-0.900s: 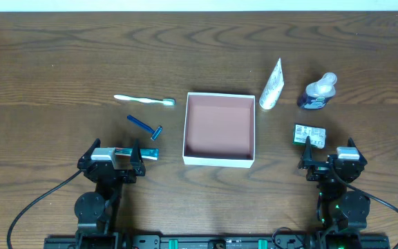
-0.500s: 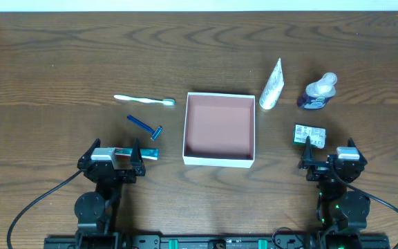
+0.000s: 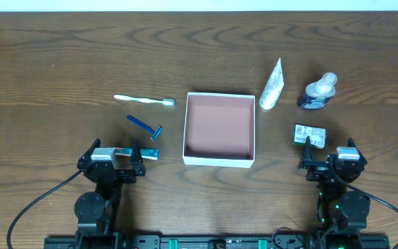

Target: Pack container

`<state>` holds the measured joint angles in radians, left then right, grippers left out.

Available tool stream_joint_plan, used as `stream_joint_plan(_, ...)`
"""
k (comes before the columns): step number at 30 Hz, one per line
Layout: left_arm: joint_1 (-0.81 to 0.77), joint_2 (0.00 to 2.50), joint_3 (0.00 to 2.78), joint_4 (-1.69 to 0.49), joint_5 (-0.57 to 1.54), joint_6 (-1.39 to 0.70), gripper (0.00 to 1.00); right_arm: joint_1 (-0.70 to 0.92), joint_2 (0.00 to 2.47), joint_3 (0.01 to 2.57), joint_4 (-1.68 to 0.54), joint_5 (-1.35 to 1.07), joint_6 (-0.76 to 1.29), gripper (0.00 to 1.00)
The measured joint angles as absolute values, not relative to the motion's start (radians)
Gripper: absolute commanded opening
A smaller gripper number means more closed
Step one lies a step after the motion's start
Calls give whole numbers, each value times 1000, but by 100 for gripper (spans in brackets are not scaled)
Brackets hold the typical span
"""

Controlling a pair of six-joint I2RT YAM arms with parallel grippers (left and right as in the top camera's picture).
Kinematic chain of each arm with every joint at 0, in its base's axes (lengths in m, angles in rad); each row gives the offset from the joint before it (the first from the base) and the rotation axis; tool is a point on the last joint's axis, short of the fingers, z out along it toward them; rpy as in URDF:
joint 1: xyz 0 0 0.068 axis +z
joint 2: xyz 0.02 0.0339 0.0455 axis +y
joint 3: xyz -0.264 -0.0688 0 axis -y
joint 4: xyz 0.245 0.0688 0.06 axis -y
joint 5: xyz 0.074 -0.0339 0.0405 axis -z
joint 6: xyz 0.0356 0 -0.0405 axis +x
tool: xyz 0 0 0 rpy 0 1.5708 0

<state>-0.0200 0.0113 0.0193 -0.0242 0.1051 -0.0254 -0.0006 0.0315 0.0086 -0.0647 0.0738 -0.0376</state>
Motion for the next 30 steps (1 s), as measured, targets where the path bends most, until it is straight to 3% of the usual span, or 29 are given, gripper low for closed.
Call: stream_joint_plan(30,-20,11,19,-24,105,-25,98,-1,31,9,-53,43,-38,99)
